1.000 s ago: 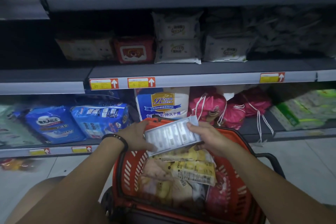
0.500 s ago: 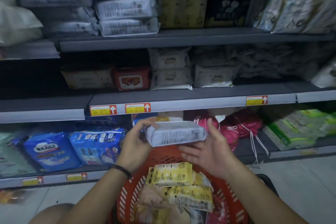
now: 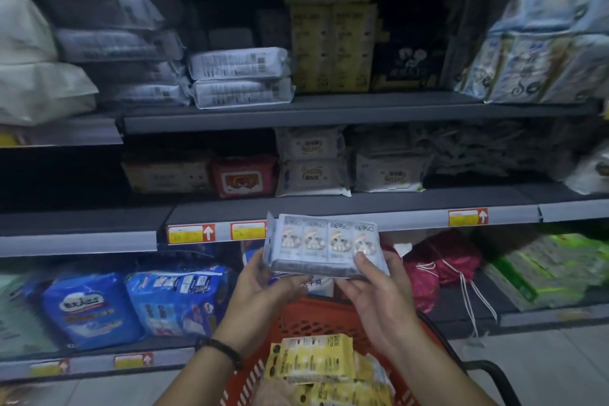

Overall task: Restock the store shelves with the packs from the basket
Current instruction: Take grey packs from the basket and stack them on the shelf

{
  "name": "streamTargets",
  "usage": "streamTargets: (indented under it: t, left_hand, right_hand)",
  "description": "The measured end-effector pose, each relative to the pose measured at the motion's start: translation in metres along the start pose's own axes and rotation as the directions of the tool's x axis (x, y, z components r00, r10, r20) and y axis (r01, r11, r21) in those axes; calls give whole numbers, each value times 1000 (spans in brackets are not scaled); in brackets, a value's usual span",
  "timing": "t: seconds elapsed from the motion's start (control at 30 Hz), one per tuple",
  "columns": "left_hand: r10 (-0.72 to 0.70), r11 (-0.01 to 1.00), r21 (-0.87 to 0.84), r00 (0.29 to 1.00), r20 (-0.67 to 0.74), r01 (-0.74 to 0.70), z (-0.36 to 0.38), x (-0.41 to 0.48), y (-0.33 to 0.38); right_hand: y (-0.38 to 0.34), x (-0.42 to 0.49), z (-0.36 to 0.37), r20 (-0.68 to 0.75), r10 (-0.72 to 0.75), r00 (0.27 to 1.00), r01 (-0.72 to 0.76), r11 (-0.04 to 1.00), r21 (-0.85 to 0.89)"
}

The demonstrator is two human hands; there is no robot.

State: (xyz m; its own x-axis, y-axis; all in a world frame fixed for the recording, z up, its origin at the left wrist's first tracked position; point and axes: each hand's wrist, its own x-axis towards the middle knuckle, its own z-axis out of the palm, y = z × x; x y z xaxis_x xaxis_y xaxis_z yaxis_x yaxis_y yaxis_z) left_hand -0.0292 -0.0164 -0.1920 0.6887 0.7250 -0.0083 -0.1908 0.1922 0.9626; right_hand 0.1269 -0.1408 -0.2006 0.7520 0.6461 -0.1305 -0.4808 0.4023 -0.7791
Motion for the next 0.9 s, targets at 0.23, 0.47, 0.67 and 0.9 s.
streamTargets:
  t: [0.23, 0.47, 0.67, 0.9]
  left_hand:
    - [125, 991, -11, 967, -222, -131, 6, -8, 27]
    - [422, 906, 53, 887, -188, -420, -2, 3, 112]
    - [651, 748, 312, 739, -174, -586, -12, 37, 219]
    - [766, 504, 779, 610, -204, -373, -21, 121, 300]
  right_hand:
    - [-11, -11, 11, 209, -208, 955, 278, 874, -398]
    - [-70, -14, 91, 194, -408, 892, 452, 798, -399]
    - [-136, 11, 200, 278, -549, 788, 615, 686, -388]
    - [-188, 83, 304, 352, -600, 718, 654, 410, -636]
